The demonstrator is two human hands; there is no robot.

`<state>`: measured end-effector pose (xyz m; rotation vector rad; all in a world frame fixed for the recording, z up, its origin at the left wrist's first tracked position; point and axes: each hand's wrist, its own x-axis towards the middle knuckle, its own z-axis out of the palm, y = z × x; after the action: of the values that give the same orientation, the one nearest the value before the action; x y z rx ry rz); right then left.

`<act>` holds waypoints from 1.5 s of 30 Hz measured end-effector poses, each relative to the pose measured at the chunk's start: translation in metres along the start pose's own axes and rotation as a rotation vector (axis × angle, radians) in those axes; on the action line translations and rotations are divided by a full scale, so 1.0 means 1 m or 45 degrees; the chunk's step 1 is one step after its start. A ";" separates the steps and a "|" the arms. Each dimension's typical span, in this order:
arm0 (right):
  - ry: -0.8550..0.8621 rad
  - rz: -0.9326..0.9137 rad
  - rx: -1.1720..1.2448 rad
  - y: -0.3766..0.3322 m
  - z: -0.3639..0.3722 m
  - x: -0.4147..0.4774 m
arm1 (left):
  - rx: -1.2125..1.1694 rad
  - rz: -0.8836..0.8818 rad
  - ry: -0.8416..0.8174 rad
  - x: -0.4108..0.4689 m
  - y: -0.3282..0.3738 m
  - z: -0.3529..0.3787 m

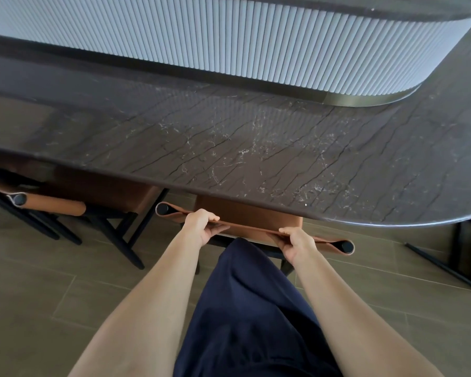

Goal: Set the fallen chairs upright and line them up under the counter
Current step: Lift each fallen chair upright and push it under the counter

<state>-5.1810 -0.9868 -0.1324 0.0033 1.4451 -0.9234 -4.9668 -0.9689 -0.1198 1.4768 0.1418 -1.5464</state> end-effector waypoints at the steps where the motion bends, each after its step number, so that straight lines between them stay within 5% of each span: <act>1: 0.002 0.002 0.003 0.000 0.001 0.000 | 0.003 -0.004 0.006 0.000 0.001 0.001; 12: -0.107 0.054 0.000 0.002 -0.008 -0.014 | -0.039 -0.041 0.008 -0.011 0.000 0.000; 21: -0.293 0.043 0.086 -0.006 -0.044 -0.044 | -0.345 0.138 -0.047 -0.049 -0.033 0.000; 31: -0.527 -0.084 0.002 -0.028 -0.133 -0.092 | -0.157 0.348 -0.274 -0.126 -0.112 0.027; 40: -0.526 -0.338 -0.016 -0.047 -0.240 -0.126 | 0.102 0.487 -0.443 -0.193 -0.194 0.072; 45: -0.484 -0.407 -0.009 -0.067 -0.299 -0.134 | 0.168 0.508 -0.350 -0.206 -0.228 0.112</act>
<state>-5.4468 -0.8046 -0.0425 -0.3982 1.1100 -1.1099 -5.2400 -0.8094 -0.0372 1.2807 -0.3998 -1.4282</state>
